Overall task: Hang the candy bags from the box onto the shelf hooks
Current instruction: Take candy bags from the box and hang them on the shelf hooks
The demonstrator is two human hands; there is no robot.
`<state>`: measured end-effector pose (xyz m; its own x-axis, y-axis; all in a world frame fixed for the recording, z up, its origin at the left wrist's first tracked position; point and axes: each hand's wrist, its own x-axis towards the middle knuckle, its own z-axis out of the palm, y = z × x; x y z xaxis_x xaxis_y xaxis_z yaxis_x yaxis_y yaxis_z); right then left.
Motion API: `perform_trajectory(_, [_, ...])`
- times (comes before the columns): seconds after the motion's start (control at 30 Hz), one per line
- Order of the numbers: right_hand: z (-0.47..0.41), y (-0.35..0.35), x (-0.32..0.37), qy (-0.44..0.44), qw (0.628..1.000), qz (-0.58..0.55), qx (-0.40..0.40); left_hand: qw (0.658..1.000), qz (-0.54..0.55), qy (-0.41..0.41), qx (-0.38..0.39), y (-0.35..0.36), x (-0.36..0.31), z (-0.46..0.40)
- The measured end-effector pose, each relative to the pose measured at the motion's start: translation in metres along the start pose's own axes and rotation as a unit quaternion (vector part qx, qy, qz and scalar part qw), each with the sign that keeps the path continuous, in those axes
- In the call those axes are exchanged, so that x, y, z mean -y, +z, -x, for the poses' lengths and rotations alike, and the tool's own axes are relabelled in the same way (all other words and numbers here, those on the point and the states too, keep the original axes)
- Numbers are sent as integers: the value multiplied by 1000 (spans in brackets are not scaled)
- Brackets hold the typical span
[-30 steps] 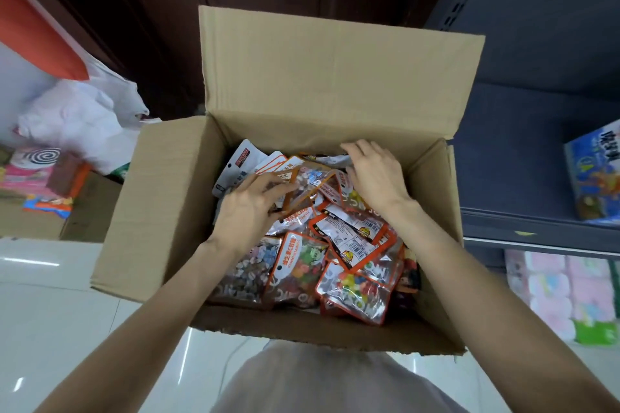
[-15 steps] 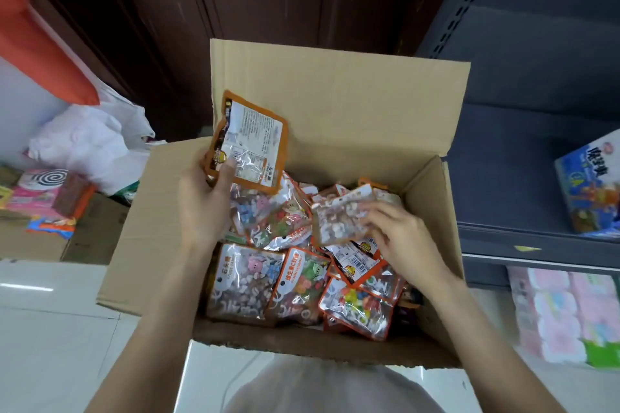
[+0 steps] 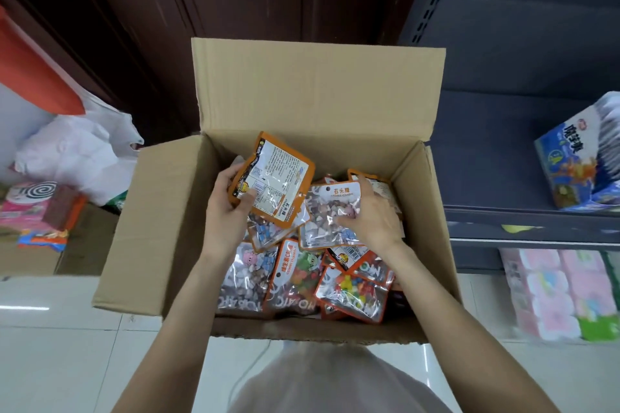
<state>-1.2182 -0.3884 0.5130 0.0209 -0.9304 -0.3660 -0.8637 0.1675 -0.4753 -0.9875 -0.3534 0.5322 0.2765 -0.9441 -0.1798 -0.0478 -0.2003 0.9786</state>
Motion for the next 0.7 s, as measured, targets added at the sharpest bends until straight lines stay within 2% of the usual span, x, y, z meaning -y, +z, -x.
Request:
perform_trajectory(0.07, [6, -3, -3, 11, 992, -123, -39, 1000, 17, 4, -19, 1, -3, 3])
perform_trajectory(0.17, [37, -29, -4, -7, 964, -248, -100, 998, 44, 2, -41, 1, -12, 10])
perform_trajectory(0.23, [61, -50, -6, -45, 926, -355, -120, 997, 55, 9, -57, 2, -21, 15])
perform_trajectory(0.33, [87, -74, -8, -79, 852, -511, -79, 993, 100, 17, -53, 14, -35, 25])
perform_trajectory(0.4, [95, -81, -10, -80, 819, -564, -67, 992, 127, 14, -24, 31, -48, 37])
perform_trajectory(0.53, [110, -98, -27, -62, 777, -617, -112, 975, 214, -1, 65, 79, -80, 77])
perform_trajectory(0.7, [142, -132, -101, -77, 733, -671, -76, 959, 236, 17, 155, 164, -95, 133])
